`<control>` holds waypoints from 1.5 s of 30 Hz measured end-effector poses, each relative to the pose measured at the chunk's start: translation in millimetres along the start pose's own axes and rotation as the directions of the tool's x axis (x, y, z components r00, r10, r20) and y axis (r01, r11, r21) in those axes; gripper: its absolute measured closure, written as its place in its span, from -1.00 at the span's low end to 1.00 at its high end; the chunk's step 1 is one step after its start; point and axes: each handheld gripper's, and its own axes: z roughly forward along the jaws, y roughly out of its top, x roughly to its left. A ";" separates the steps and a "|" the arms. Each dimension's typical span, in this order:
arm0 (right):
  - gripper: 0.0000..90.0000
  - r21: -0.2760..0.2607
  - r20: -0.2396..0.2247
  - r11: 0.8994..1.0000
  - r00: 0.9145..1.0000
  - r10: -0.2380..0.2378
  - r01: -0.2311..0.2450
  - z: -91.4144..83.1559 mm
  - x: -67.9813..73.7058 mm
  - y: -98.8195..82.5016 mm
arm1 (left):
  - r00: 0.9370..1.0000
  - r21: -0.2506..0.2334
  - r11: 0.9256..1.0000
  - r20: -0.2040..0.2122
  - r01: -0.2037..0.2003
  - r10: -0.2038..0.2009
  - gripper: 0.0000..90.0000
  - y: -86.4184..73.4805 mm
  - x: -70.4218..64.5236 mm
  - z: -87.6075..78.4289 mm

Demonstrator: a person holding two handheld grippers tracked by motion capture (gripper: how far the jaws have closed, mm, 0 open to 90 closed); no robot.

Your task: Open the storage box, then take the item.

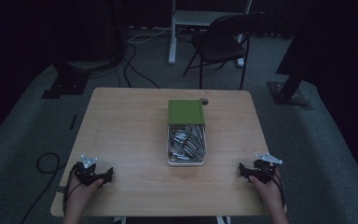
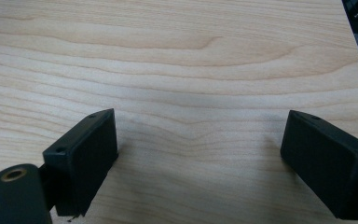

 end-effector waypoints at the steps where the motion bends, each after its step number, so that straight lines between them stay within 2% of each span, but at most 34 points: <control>1: -0.77 0.000 -0.001 1.000 1.000 0.000 0.000 0.0 0.0 0.0 | 1.000 0.000 1.000 0.000 0.000 0.000 -0.81 0.0 0.0 0.0; 16: -0.77 0.008 -0.004 1.000 1.000 -0.006 0.006 0.4 1.6 1.5 | 1.000 0.000 1.000 -0.009 0.009 -0.009 -0.81 0.0 -1.2 -0.1; 20: -0.77 0.024 -0.024 1.000 1.000 -0.002 0.003 -1.3 4.4 4.1 | 1.000 0.001 1.000 -0.011 0.011 -0.011 -0.81 0.0 -1.3 -0.1; 33: -0.76 -0.025 -0.069 0.998 0.996 -0.063 0.061 -16.9 24.3 23.3 | 1.000 0.000 1.000 -0.022 0.021 -0.021 -0.81 0.5 -2.7 0.4; 35: -0.69 -0.031 -0.073 0.997 0.994 -0.078 0.076 -19.7 27.3 27.0 | 1.000 0.000 1.000 -0.022 0.022 -0.022 -0.81 0.5 -2.8 0.4; 45: -0.69 -0.087 -0.100 0.990 0.988 -0.116 0.108 -35.3 42.5 46.0 | 1.000 0.000 1.000 -0.022 0.022 -0.022 -0.81 0.5 -2.8 0.4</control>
